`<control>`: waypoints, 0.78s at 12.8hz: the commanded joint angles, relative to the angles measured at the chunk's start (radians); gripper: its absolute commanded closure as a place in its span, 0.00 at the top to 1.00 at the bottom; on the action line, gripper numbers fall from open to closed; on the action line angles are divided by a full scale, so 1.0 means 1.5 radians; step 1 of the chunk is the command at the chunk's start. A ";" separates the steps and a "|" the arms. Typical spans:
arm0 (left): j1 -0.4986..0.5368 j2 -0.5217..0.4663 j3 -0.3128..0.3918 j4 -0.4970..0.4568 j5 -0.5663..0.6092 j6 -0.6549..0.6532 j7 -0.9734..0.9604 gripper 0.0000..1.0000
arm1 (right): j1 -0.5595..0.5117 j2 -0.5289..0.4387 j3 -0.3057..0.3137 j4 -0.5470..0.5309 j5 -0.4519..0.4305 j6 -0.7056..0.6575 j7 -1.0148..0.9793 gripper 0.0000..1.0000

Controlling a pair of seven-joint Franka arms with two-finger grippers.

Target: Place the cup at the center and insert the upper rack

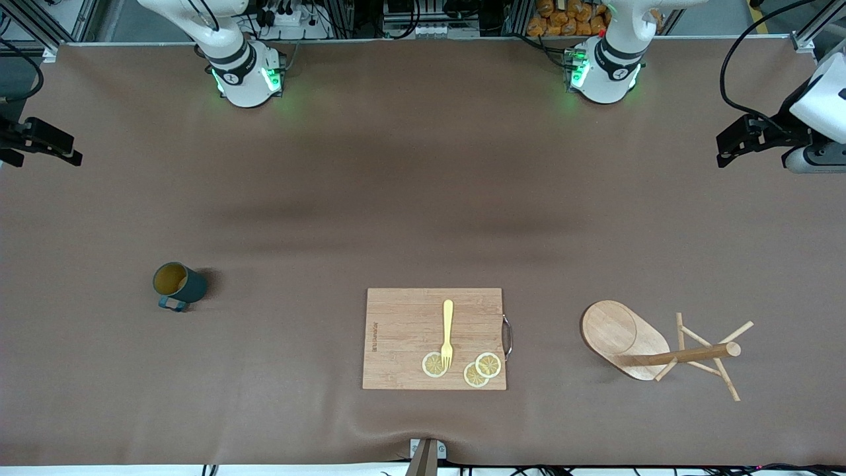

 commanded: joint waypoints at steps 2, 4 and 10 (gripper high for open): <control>0.001 0.003 0.000 0.011 -0.010 -0.004 0.002 1.00 | 0.005 -0.010 0.003 0.003 -0.005 -0.001 0.019 1.00; -0.001 0.004 0.001 0.023 -0.027 -0.004 0.000 1.00 | 0.005 -0.010 0.001 0.002 -0.005 -0.002 0.019 1.00; -0.001 0.008 -0.001 0.024 -0.038 -0.029 -0.033 1.00 | -0.008 0.021 -0.002 -0.006 -0.010 0.007 0.019 1.00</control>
